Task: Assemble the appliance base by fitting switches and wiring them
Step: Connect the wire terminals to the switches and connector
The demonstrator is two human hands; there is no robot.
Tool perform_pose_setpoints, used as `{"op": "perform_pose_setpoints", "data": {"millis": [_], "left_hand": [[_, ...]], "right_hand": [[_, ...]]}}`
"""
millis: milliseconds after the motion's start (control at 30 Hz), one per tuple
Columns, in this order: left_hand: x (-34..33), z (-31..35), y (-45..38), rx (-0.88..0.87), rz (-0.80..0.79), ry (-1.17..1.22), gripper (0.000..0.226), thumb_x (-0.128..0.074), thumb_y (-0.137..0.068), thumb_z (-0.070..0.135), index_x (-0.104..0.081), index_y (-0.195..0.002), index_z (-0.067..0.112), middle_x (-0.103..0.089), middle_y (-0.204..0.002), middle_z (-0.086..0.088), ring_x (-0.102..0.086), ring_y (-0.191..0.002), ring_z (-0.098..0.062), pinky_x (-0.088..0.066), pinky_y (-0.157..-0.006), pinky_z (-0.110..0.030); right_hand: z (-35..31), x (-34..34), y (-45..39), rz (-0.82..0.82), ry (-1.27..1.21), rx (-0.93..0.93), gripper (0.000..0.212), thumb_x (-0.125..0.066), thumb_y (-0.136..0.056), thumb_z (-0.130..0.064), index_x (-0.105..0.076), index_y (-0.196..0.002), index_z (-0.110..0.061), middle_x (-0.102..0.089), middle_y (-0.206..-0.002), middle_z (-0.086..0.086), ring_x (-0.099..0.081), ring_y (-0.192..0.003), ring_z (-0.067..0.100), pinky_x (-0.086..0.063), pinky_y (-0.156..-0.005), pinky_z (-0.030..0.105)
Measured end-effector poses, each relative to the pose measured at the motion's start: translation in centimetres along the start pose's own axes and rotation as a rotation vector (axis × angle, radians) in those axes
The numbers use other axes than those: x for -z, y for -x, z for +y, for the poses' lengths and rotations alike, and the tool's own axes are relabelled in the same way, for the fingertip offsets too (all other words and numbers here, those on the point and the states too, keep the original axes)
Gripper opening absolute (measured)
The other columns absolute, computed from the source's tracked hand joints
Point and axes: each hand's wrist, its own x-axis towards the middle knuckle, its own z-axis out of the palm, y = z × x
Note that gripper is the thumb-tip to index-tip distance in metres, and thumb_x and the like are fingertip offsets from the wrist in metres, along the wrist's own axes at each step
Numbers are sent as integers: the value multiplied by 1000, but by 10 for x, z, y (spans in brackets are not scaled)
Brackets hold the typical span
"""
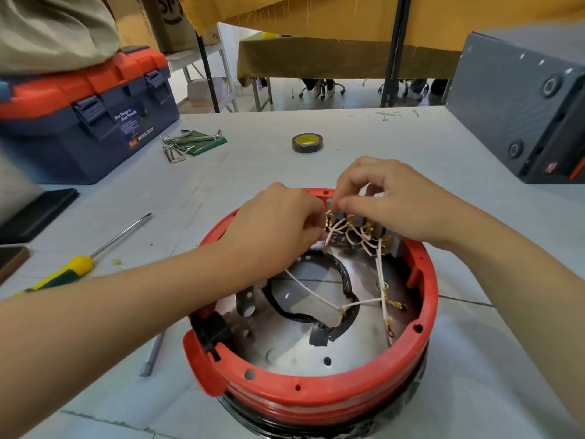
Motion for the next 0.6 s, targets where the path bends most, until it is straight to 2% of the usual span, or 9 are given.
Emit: {"op": "perform_pose_setpoints", "data": {"millis": [100, 167, 267, 400, 467, 533, 600], "left_hand": [[-1, 0, -1, -7, 17, 31, 7, -66, -80, 17, -72, -78, 18, -69, -73, 1, -60, -71, -16, -50, -69, -38], [-2, 1, -2, 29, 23, 71, 7, -68, -81, 17, -74, -78, 19, -70, -74, 4, -59, -69, -10, -48, -70, -29], [-1, 4, -2, 110, 5, 128, 8, -69, -81, 16, -76, -81, 18, -65, -65, 10, -57, -61, -3, -44, -62, -15], [4, 8, -1, 222, -99, 191, 13, -64, -85, 17, -77, -88, 21, -65, -65, 15, -65, -69, -6, -52, -72, -26], [6, 10, 0, 368, -168, 392, 15, -64, -86, 14, -77, -91, 18, -71, -72, 6, -67, -77, -10, -54, -78, -26], [7, 14, 0, 555, -221, 721, 15, -61, -87, 6, -74, -95, 7, -74, -88, -9, -69, -83, -18, -54, -86, -28], [6, 18, 0, 689, -222, 935, 17, -55, -89, 1, -69, -98, -1, -74, -93, -13, -69, -74, -14, -53, -71, -20]], "right_hand": [[7, -2, -5, 135, 30, -41, 6, -63, -86, -22, -66, -91, -24, -56, -97, -11, -53, -85, -3, -39, -69, 8], [11, -5, -7, 99, 25, -90, 18, -65, -86, -24, -63, -104, -22, -58, -99, -10, -56, -90, 5, -40, -70, 11], [13, -8, -7, 36, 20, -112, 22, -65, -87, -24, -61, -108, -23, -56, -90, -17, -57, -83, 2, -41, -66, 10], [15, -9, -8, 46, 16, -103, 19, -63, -88, -23, -60, -107, -25, -55, -86, -19, -54, -75, -1, -38, -62, 11], [16, -9, -8, 46, 17, -97, 19, -62, -89, -23, -60, -107, -25, -53, -86, -20, -53, -75, -2, -37, -61, 10], [17, -10, -8, 46, 17, -92, 19, -62, -90, -23, -60, -108, -26, -52, -85, -21, -52, -74, -2, -35, -59, 10], [18, -9, -8, 47, 17, -86, 19, -62, -90, -23, -60, -109, -25, -50, -85, -21, -50, -74, -3, -35, -59, 9]]}}
